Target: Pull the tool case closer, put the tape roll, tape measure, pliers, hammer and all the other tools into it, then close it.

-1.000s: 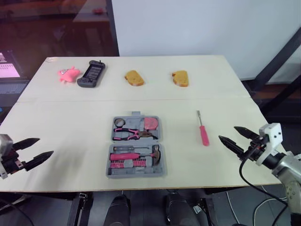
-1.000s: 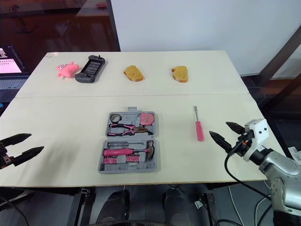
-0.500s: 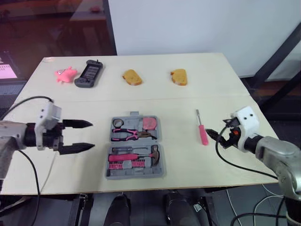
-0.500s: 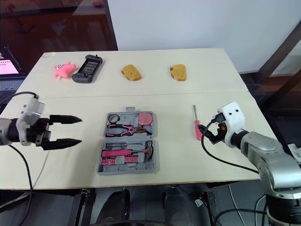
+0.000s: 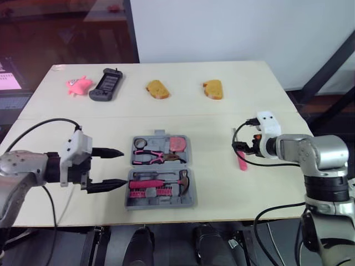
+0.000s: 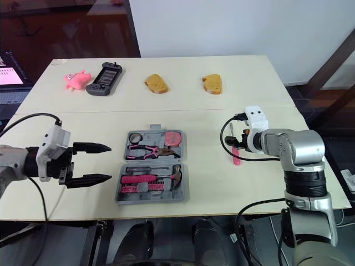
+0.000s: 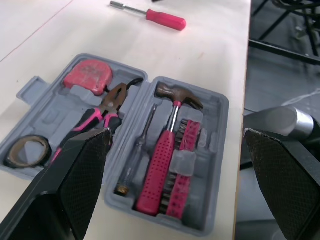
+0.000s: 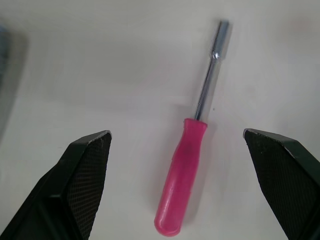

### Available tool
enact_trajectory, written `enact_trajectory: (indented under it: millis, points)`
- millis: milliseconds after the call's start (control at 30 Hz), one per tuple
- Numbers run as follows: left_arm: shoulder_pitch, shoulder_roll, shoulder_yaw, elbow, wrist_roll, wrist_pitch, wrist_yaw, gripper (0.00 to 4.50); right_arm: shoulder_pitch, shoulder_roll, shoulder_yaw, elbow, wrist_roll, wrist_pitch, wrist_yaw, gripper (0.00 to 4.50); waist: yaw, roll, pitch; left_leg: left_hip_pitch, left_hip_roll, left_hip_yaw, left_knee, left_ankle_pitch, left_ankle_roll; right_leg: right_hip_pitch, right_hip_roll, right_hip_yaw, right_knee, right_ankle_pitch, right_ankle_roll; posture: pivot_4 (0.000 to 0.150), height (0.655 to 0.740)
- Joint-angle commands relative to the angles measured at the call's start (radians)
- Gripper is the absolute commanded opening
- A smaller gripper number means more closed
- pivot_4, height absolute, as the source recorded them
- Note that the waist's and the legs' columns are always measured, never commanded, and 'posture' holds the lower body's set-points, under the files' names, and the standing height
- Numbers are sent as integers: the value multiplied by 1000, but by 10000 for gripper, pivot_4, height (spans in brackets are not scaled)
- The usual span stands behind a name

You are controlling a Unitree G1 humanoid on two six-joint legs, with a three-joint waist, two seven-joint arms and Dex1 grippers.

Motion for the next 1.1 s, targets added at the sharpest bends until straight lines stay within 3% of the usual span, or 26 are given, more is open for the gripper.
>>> enact_trajectory:
  millis: [33,233,267,367,500,567,700,900,1100]
  points:
    - [59,-36,82,-118,-54,40,88,45000,-39,13,36,111,-46,-75,3,44637,-1,0,0,0,0,0,0,0,0,0,0,0,0,0,0,1500,7400]
    - [161,-81,110,-169,-40,23,150,45000,-101,57,81,278,-82,-163,31,44637,-5,1,1,0,0,0,1,0,0,0,0,0,1,0,0,1500,7400]
    - [171,-85,121,-177,-48,24,155,45000,-108,62,88,309,-90,-182,35,42297,-6,1,1,0,0,0,1,0,0,0,0,0,1,0,0,1500,7400]
    - [192,-84,142,-192,-54,22,162,45000,-126,76,77,377,-95,-218,49,32188,-6,1,1,0,0,0,1,0,0,1,0,0,0,0,0,1500,7400]
    - [215,-95,179,-219,-72,18,172,45000,-142,77,97,429,-113,-247,78,10317,-9,1,1,0,0,0,1,0,0,1,0,0,0,0,0,1500,7400]
    - [223,-89,187,-223,-71,14,170,45000,-147,78,101,436,-116,-248,90,3653,-13,1,1,0,0,0,1,0,0,1,0,0,0,0,0,1500,7400]
    - [233,-80,195,-224,-70,15,161,45000,-136,71,115,384,-107,-205,126,3666,-18,1,1,0,0,0,1,0,0,1,0,0,0,0,0,1500,7400]
    - [173,-52,149,-194,-69,26,148,45000,-62,-2,211,82,-31,-12,226,3665,-22,1,2,0,0,0,1,0,0,0,0,0,0,0,0,1500,7400]
    - [133,-31,112,-163,-58,29,127,45000,23,47,130,-130,15,146,180,3665,-23,1,2,0,0,0,0,0,0,0,0,0,0,0,0,1500,7400]
